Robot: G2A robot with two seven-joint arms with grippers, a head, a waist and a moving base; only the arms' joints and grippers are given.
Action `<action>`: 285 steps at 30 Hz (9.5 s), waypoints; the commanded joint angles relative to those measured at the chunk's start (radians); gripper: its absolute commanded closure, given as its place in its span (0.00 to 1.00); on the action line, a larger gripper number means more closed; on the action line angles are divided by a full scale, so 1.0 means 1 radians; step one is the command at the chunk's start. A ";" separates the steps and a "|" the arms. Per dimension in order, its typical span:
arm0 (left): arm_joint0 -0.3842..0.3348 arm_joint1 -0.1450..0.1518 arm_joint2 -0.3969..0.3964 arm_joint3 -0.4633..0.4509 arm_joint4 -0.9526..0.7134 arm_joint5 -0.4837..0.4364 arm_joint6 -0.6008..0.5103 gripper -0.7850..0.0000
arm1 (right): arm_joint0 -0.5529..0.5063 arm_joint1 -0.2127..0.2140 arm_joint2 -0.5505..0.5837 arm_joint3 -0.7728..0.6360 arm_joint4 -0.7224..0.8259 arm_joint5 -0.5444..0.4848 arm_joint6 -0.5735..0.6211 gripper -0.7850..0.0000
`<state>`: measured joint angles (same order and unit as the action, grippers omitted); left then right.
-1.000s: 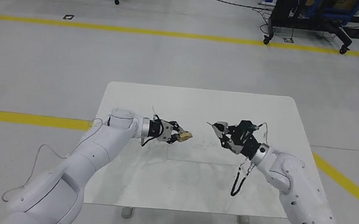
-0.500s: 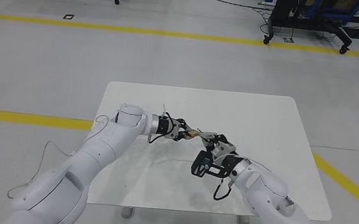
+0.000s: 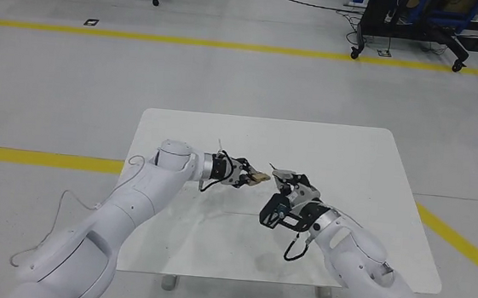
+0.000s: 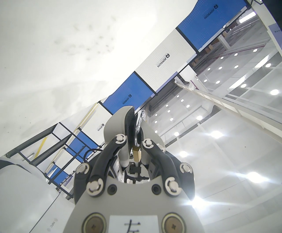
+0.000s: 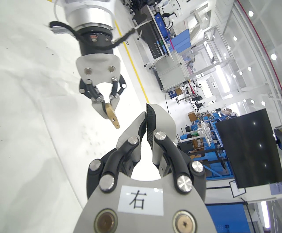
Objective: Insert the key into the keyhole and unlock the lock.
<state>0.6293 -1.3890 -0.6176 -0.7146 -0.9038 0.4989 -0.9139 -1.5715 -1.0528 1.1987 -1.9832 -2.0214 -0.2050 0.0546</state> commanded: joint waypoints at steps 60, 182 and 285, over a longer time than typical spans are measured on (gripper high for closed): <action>0.080 0.011 -0.124 -0.107 0.111 -0.001 0.019 1.00 | 0.031 -0.052 -0.188 -0.100 -0.488 -0.329 0.312 1.00; 0.133 0.007 -0.244 -0.166 0.238 -0.131 -0.011 1.00 | -0.036 -0.111 -0.005 -0.129 -0.342 -0.331 0.074 0.00; 0.213 0.020 -0.314 -0.278 0.373 -0.306 0.039 1.00 | 0.130 -0.003 -0.021 0.177 0.289 -0.186 -0.018 1.00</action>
<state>0.8422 -1.3693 -0.9319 -0.9928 -0.5320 0.1934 -0.8721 -1.4427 -1.0552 1.1802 -1.8044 -1.7310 -0.3921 0.0284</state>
